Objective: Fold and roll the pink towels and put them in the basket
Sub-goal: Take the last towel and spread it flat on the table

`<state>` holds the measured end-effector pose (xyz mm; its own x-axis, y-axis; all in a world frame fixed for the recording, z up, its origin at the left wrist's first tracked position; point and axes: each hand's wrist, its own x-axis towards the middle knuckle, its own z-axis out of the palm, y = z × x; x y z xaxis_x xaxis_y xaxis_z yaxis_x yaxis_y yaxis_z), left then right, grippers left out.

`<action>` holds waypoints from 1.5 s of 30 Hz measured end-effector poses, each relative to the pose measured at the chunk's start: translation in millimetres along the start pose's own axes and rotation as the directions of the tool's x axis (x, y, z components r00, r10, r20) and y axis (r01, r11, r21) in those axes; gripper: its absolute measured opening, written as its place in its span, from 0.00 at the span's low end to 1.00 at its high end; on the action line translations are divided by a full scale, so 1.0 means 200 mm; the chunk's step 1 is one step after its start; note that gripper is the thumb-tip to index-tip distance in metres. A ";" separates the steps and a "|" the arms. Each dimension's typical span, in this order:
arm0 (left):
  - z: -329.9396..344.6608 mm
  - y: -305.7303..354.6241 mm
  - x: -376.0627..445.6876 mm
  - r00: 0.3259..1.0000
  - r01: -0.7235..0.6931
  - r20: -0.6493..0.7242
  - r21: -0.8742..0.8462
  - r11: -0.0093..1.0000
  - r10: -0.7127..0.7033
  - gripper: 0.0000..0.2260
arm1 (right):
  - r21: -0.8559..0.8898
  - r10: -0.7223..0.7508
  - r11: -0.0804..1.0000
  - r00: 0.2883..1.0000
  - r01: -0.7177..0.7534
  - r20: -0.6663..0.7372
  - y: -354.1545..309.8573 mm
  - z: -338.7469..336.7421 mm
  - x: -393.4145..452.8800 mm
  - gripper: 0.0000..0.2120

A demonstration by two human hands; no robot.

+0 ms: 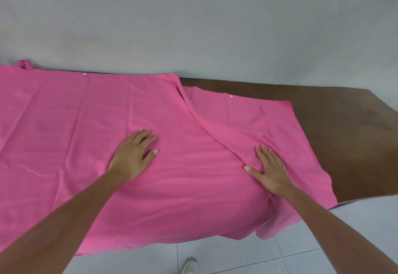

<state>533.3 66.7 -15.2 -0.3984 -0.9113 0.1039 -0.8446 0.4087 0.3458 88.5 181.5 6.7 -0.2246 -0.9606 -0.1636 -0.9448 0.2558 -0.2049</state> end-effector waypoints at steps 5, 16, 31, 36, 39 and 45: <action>-0.01 0.01 0.00 1.000 -0.012 0.011 0.033 0.999 0.011 0.30 | 0.072 0.090 0.993 0.994 -0.095 0.067 0.11 -0.09 0.11 0.60; 0.01 0.26 0.21 0.978 0.193 -0.138 0.317 0.929 -0.156 0.17 | 0.179 0.108 0.976 0.990 -0.123 0.093 0.32 -0.25 0.32 0.28; 0.49 1.43 0.32 0.911 -0.402 0.150 0.106 0.909 0.385 0.34 | 0.120 0.085 0.991 0.961 -0.054 -0.262 0.83 -0.08 -0.08 0.41; 0.50 1.42 0.33 0.878 -0.460 0.235 0.172 0.871 0.417 0.34 | 0.064 0.029 0.998 0.966 -0.013 -0.257 1.06 -0.16 0.04 0.38; 0.50 1.41 0.32 0.860 -0.488 0.268 0.185 0.853 0.434 0.33 | 0.117 0.041 0.993 0.970 -0.013 -0.242 1.21 -0.23 0.16 0.40; 0.47 1.38 0.28 0.809 -0.550 0.345 0.155 0.821 0.476 0.33 | 0.128 0.115 0.988 0.970 -0.089 -0.214 1.36 -0.32 0.35 0.41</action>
<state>244.8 132.6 -2.0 -0.8478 -0.5253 -0.0727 -0.5300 0.8441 0.0818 -198.8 176.5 0.5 -0.3776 -0.9256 0.0245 -0.8827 0.3518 -0.3116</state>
